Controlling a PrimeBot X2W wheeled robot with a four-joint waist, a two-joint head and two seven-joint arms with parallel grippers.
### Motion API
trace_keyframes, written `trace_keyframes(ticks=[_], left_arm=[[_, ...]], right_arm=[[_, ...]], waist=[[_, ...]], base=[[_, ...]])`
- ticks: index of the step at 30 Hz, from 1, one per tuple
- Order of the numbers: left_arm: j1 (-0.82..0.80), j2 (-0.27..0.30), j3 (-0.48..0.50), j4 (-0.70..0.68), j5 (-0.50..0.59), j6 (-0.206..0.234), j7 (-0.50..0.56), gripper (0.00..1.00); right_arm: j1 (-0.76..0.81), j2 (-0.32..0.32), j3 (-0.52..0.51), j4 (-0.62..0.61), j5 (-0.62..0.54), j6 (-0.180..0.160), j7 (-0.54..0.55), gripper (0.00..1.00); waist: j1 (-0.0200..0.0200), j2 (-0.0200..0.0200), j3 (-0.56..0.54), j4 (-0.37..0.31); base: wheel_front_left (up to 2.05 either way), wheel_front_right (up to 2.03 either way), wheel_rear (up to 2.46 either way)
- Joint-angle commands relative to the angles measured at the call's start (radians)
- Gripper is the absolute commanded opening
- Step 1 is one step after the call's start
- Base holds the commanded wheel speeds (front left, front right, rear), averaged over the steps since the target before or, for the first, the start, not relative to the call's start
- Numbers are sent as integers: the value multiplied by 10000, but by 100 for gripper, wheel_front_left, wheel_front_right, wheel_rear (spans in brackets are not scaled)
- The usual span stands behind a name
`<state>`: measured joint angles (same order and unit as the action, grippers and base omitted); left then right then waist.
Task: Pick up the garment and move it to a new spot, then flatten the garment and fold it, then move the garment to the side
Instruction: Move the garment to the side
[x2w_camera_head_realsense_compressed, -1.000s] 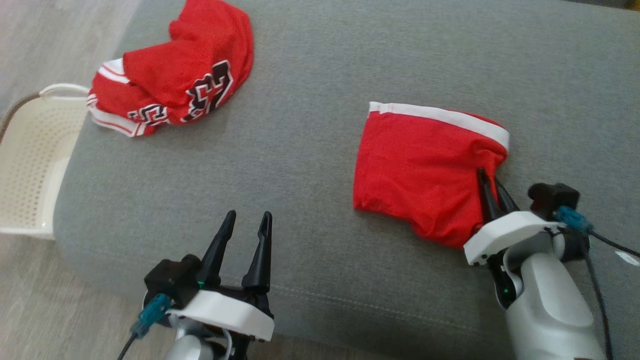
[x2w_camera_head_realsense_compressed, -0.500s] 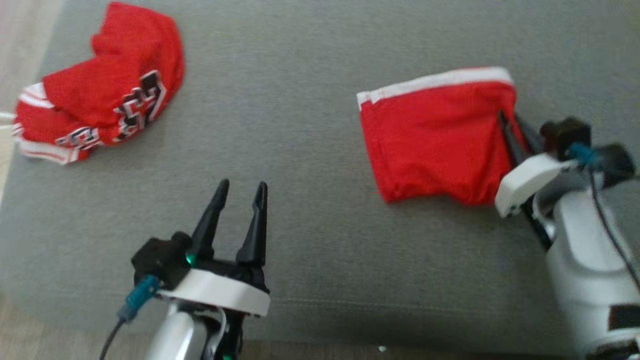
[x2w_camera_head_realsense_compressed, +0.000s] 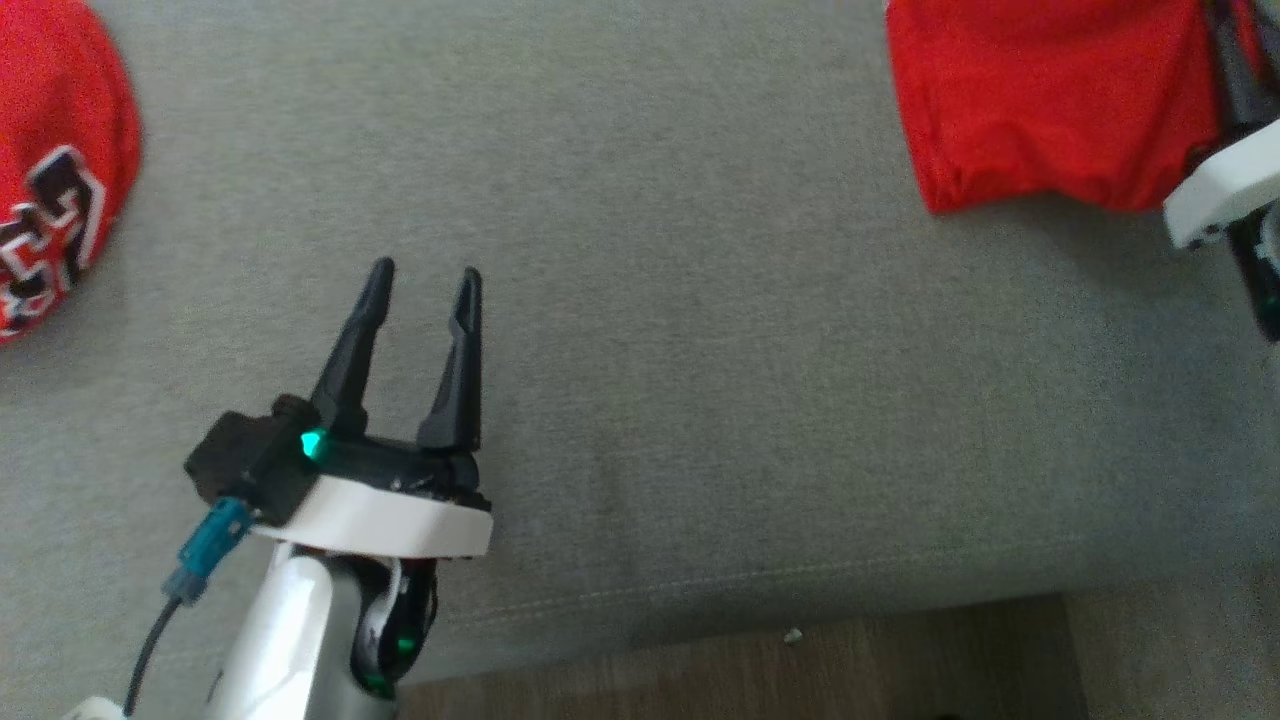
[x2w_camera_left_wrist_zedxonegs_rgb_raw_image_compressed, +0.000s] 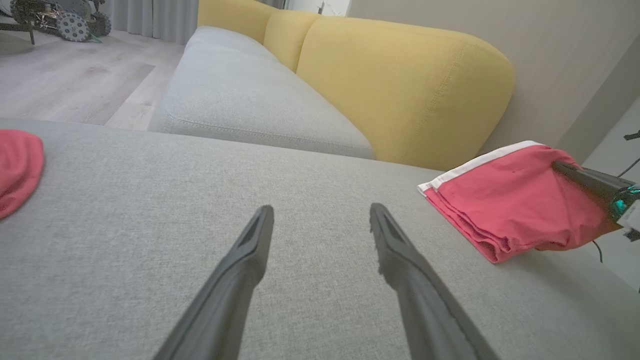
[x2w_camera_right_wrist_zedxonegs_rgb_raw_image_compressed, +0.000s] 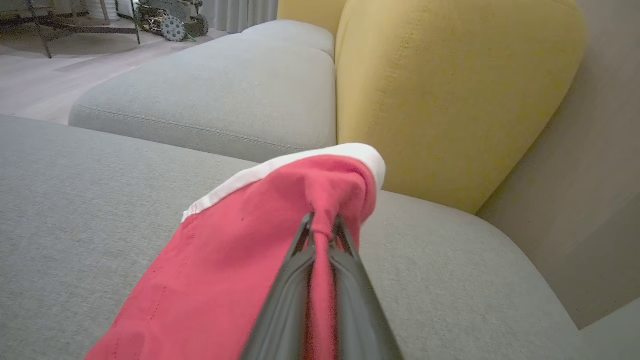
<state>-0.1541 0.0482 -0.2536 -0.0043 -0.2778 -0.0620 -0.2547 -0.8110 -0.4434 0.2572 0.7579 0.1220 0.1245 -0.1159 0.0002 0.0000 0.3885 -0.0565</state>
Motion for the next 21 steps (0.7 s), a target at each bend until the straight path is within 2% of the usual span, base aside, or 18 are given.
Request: trace_keyframes(ticks=[1, 8, 18, 19, 20, 21], left_arm=[[-252, 20, 396, -431, 140, -65, -71, 100], [-181, 20, 678, -634, 334, -275, -71, 100], [-137, 20, 801, -649, 371, -416, -71, 100], [-143, 20, 816, -633, 362, -422, -71, 100], [-151, 20, 838, -610, 348, -426, -71, 100], [-158, 20, 857, -581, 332, -430, -71, 100]], right_arm=[[-123, -218, -112, -364, 123, 62, 52, 0], [-192, -204, -1584, -591, -195, 62, 356, 0], [205, 265, -2176, -1645, -484, 62, 500, 0], [240, 312, -2224, -1770, -486, 62, 477, 26], [284, 394, -2306, -1852, -435, 62, 518, 100], [338, 427, -2300, -1952, -478, 62, 559, 100]], waist=[[-2, 0, 367, -374], [-2, 0, 757, -679], [-2, 0, 1037, -706], [-2, 0, 1050, -691], [-2, 0, 1051, -677], [-2, 0, 1035, -657]], base=[[0, 0, 0], [0, 0, 0], [0, 0, 0], [0, 0, 0], [0, 0, 0], [0, 0, 0]])
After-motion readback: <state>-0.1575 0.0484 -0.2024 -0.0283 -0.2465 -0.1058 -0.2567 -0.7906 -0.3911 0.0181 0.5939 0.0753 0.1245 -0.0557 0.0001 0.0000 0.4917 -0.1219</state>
